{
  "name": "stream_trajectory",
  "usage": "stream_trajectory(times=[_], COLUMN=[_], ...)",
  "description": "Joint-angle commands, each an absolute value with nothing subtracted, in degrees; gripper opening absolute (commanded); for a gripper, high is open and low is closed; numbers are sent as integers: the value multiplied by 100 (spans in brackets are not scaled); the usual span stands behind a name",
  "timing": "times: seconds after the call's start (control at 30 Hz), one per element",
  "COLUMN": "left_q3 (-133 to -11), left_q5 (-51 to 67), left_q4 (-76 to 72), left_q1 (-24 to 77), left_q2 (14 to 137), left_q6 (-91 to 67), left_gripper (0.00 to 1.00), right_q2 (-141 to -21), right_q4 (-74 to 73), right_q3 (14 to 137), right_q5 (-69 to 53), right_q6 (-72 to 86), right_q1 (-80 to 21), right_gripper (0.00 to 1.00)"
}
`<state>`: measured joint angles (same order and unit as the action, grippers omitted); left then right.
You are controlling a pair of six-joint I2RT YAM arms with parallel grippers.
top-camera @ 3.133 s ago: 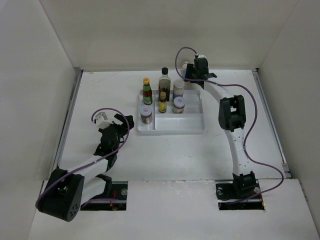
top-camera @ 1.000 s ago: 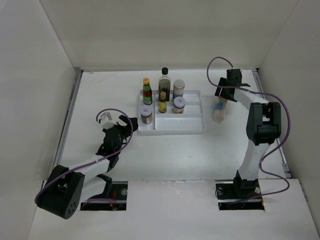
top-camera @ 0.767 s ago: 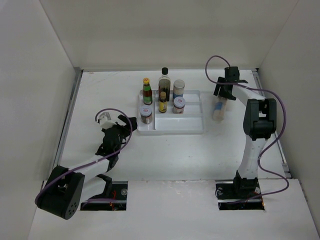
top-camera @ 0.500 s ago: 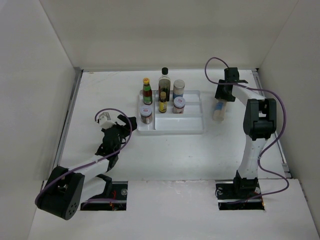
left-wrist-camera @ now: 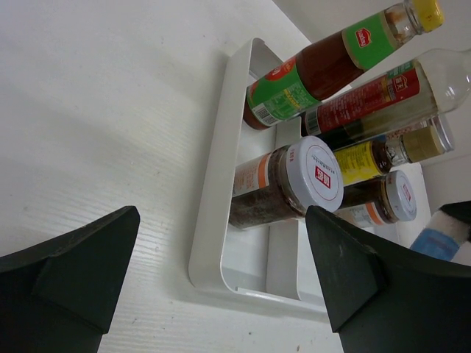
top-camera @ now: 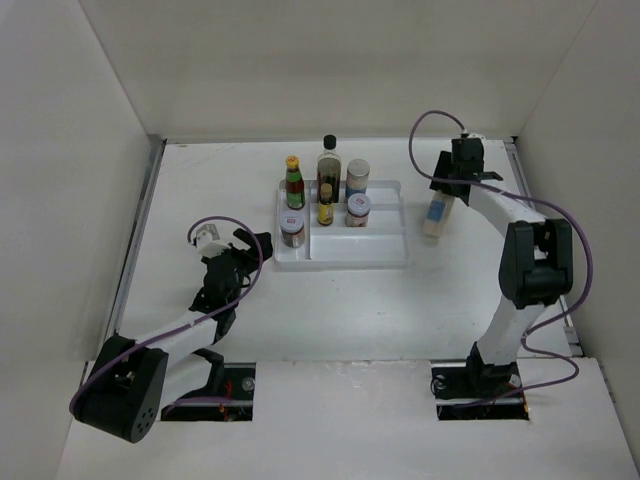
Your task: Organize the condiment bottles
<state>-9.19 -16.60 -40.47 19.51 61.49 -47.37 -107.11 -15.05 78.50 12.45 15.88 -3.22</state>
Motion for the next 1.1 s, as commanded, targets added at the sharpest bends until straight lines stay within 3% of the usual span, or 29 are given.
stream_trajectory(times=[0.0, 0.3, 0.63, 1.07], left_q3=[-879, -879, -861, -888], left_q5=[-1600, -1635, -1608, -1617], left_q4=[-4271, -4271, -4271, -4271], left_q1=[1911, 1876, 1806, 1771], left_q2=[6030, 6012, 5951, 6003], left_q6=[-4772, -4755, -4746, -4746], left_gripper=[100, 100, 100, 100], right_q2=[-9731, -9457, -9993, -10186], right_q4=[25, 1265, 1301, 1345], right_q3=[7788, 7725, 8367, 7849], right_q5=[1905, 3190, 3068, 2514], right_q6=[1539, 449, 360, 1257], right_q1=[-803, -1875, -2351, -2456], right_gripper=[42, 42, 43, 43])
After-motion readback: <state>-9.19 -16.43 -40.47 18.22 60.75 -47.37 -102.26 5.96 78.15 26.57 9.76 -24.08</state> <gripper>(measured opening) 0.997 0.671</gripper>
